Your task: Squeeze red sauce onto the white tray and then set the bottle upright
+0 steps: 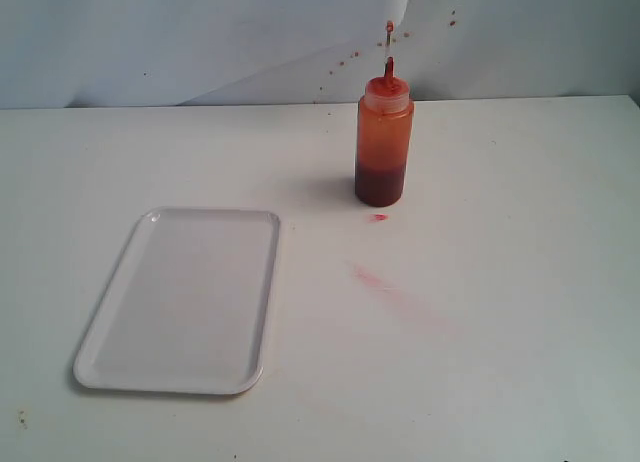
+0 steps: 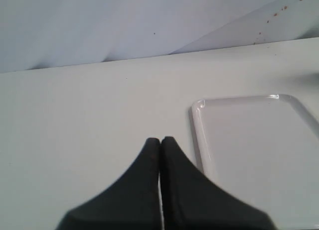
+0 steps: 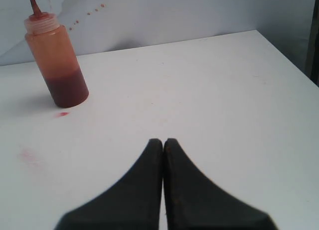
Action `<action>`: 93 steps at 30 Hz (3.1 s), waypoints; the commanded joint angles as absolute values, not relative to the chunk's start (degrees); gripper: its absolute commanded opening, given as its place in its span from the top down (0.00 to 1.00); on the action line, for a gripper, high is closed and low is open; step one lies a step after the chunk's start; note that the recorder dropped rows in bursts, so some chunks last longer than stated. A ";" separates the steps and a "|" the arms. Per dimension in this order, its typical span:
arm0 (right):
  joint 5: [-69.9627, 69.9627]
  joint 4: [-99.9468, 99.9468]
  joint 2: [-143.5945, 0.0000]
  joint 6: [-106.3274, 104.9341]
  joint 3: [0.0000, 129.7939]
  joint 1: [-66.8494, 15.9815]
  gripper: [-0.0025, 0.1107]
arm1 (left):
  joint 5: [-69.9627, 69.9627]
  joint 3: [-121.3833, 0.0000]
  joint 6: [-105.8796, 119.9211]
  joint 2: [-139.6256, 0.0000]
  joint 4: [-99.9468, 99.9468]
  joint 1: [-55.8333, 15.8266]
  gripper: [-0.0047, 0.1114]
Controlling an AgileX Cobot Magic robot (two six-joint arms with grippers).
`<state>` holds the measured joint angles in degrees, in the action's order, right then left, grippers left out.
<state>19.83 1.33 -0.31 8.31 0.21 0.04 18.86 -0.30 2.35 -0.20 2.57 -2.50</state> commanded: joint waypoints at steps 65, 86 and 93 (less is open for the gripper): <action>19.61 1.71 0.00 8.05 0.00 -0.17 0.98 | -69.96 -18.27 -42.41 -74.93 38.09 -2.79 0.96; 19.61 1.71 0.00 8.05 0.00 -0.17 0.98 | -62.85 -55.91 -32.47 -122.06 47.10 -17.35 0.82; 19.61 1.71 0.00 8.05 0.00 -0.17 0.98 | -62.42 -57.64 -32.47 -126.04 44.58 -17.61 0.30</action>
